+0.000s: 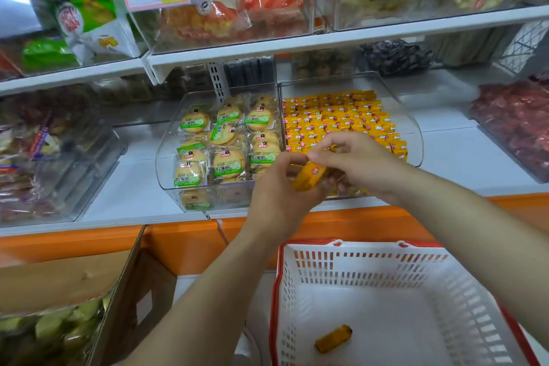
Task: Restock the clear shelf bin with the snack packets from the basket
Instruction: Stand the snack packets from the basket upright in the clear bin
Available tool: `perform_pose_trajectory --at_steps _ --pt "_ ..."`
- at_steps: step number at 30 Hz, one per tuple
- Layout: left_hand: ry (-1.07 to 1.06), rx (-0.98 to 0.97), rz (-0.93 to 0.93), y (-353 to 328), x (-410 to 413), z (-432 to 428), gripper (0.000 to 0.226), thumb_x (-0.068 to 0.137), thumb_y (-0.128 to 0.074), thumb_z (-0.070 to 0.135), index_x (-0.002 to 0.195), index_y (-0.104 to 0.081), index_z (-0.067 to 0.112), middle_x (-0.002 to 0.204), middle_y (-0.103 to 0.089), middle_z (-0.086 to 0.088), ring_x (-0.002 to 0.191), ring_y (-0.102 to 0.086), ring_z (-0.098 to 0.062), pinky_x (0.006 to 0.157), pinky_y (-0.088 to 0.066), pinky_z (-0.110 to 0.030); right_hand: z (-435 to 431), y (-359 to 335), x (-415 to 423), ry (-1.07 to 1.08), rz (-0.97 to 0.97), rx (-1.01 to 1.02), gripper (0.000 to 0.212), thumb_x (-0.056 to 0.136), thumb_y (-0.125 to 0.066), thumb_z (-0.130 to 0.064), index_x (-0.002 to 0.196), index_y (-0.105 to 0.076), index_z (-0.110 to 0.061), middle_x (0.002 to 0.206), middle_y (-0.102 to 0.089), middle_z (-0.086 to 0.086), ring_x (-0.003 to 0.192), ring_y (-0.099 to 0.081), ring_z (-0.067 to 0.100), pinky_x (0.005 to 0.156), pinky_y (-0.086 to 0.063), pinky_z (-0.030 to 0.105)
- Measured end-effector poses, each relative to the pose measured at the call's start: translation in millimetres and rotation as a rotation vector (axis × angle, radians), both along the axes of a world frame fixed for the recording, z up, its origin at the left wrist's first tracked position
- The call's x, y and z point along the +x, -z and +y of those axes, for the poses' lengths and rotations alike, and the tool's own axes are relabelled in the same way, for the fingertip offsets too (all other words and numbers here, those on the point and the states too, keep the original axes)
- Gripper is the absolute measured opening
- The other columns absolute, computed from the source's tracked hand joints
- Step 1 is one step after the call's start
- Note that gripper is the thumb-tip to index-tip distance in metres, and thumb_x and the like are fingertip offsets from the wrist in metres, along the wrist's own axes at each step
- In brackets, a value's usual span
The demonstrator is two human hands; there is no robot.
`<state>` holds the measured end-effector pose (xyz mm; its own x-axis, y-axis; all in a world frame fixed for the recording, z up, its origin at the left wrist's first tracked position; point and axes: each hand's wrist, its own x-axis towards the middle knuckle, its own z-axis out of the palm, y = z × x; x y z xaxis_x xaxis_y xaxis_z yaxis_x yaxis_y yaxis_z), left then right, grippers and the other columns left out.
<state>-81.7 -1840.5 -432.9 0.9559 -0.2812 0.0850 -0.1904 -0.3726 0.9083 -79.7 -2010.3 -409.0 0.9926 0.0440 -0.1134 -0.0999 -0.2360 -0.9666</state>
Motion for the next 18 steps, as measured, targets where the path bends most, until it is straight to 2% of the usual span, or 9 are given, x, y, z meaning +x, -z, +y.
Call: perform_pose_trajectory --at_steps 2,4,5,8,11,13,15,18 --pt "0.063 -0.063 0.113 -1 -1 -4 0.031 0.085 -0.080 0.040 0.107 -0.059 0.036 0.090 -0.070 0.007 0.072 -0.068 -0.002 0.059 -0.054 -0.020 -13 -2 -5 -0.050 0.003 0.146 0.011 0.089 -0.072 -0.019 0.099 -0.072 -0.021 0.101 -0.074 0.010 0.075 -0.071 0.023 0.059 -0.055 0.028" --pt "0.110 -0.102 0.173 -4 -2 -5 0.021 0.089 -0.076 0.041 0.098 -0.057 0.040 0.084 -0.069 0.008 0.066 -0.067 -0.001 0.054 -0.052 -0.017 -26 -2 -10 -0.082 0.013 0.221 0.025 0.089 -0.071 -0.006 0.106 -0.072 -0.024 0.122 -0.067 0.006 0.088 -0.074 0.026 0.068 -0.057 0.031" --pt "0.119 -0.106 0.181 -4 -1 -5 0.020 0.090 -0.075 0.039 0.097 -0.056 0.041 0.085 -0.069 0.009 0.066 -0.068 -0.002 0.055 -0.053 -0.017 -31 -2 -11 -0.086 0.015 0.217 0.031 0.089 -0.069 -0.001 0.110 -0.071 -0.024 0.127 -0.065 0.007 0.091 -0.074 0.028 0.071 -0.057 0.033" --pt "0.126 -0.108 0.199 -5 -1 -4 0.019 0.092 -0.074 0.033 0.103 -0.059 0.040 0.101 -0.071 0.005 0.075 -0.071 -0.007 0.062 -0.056 -0.022 -40 -1 -14 -0.067 0.013 0.197 0.043 0.090 -0.063 0.008 0.121 -0.066 -0.022 0.124 -0.067 0.008 0.089 -0.073 0.026 0.078 -0.057 0.038" --pt "0.094 -0.127 0.219 -5 0 -7 0.025 0.091 -0.076 0.028 0.111 -0.062 0.033 0.112 -0.069 -0.002 0.082 -0.070 -0.015 0.064 -0.057 -0.025 -41 1 -14 -0.029 0.018 0.232 0.045 0.087 -0.065 0.010 0.122 -0.065 -0.019 0.120 -0.068 0.011 0.085 -0.073 0.024 0.076 -0.055 0.036" --pt "0.064 -0.161 0.227 -5 1 -7 0.028 0.089 -0.078 0.024 0.112 -0.063 0.028 0.113 -0.069 -0.005 0.085 -0.070 -0.021 0.064 -0.057 -0.026 -40 3 -12 0.012 0.008 0.241 0.043 0.085 -0.068 0.009 0.119 -0.066 -0.017 0.117 -0.068 0.014 0.087 -0.073 0.022 0.074 -0.058 0.035" --pt "0.026 -0.183 0.218 -4 3 -8 0.030 0.088 -0.079 0.022 0.113 -0.063 0.026 0.111 -0.070 -0.006 0.089 -0.072 -0.027 0.067 -0.058 -0.029 -36 6 -8 0.082 -0.001 0.304 0.042 0.082 -0.071 0.007 0.119 -0.066 -0.012 0.115 -0.068 0.019 0.091 -0.074 0.026 0.079 -0.061 0.039" --pt "-0.042 -0.161 0.113 0 5 -8 0.034 0.083 -0.084 0.024 0.111 -0.065 0.025 0.105 -0.071 0.000 0.090 -0.072 -0.024 0.074 -0.062 -0.034 -30 9 0 0.106 0.006 0.380 0.048 0.081 -0.074 -0.001 0.127 -0.061 -0.005 0.109 -0.073 0.017 0.093 -0.074 0.028 0.078 -0.062 0.041"
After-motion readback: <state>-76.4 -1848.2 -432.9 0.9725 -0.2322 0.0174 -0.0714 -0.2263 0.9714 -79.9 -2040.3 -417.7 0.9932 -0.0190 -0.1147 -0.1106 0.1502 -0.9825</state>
